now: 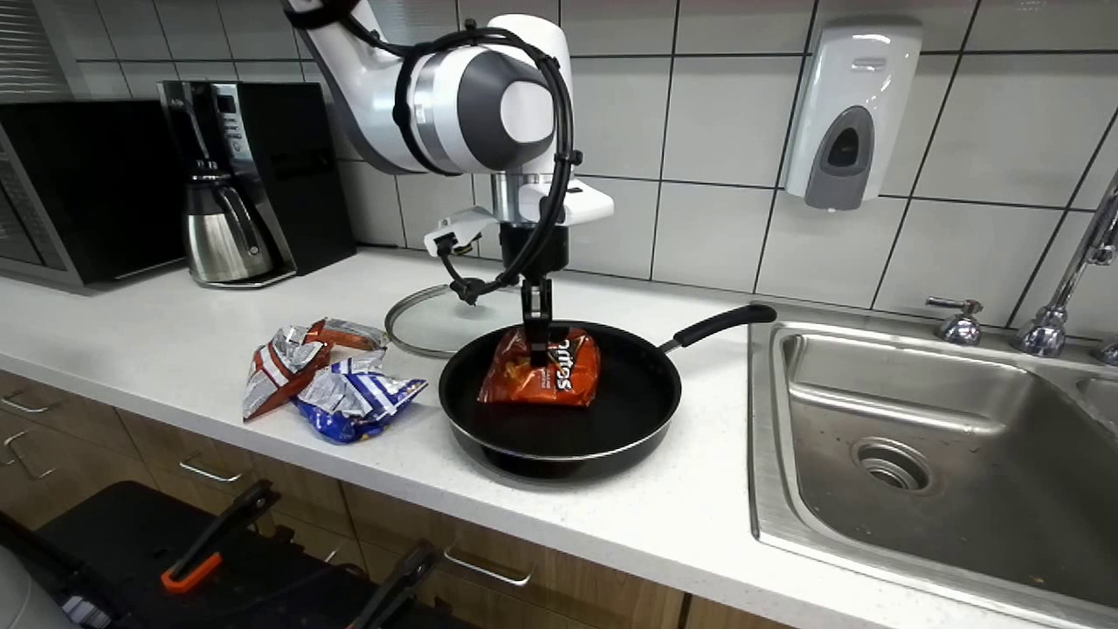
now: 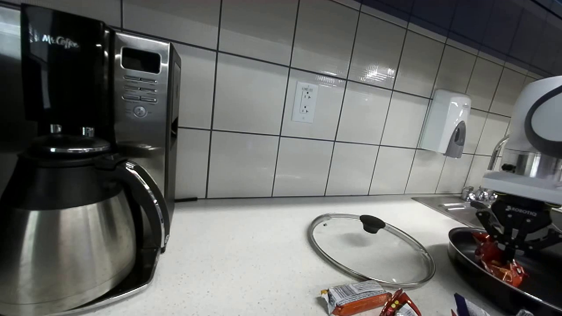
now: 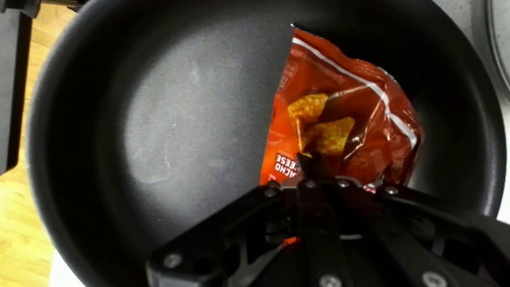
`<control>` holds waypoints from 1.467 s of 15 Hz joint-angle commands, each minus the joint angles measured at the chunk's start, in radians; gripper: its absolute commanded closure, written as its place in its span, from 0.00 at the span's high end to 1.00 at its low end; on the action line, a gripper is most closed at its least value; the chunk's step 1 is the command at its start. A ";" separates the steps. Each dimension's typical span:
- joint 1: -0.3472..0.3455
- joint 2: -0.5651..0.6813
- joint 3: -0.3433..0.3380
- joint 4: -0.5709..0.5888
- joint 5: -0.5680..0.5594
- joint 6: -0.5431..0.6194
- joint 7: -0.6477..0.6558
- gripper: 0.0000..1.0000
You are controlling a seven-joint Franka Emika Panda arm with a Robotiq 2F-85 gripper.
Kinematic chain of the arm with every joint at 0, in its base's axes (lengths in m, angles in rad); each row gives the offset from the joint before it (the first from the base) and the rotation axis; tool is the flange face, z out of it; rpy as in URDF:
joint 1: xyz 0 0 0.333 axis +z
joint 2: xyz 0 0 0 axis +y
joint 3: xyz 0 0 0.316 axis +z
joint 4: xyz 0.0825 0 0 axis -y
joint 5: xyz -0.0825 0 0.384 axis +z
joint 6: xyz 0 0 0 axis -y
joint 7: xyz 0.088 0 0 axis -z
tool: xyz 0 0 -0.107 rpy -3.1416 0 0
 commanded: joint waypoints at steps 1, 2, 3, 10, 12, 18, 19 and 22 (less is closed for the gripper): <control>0.037 0.060 -0.017 0.070 0.032 -0.012 -0.002 0.00; 0.042 0.071 -0.018 0.080 0.040 -0.011 -0.005 0.00; 0.046 0.082 -0.018 0.089 0.051 -0.011 -0.008 0.00; 0.077 0.083 -0.037 0.077 0.058 -0.015 0.000 0.40; 0.090 0.058 -0.044 0.054 0.047 -0.007 0.013 0.55; 0.122 -0.022 -0.055 -0.012 0.018 0.004 0.041 0.99; 0.126 -0.040 -0.054 -0.026 0.011 0.004 0.046 1.00; 0.136 -0.112 -0.044 -0.074 -0.025 0.004 0.081 1.00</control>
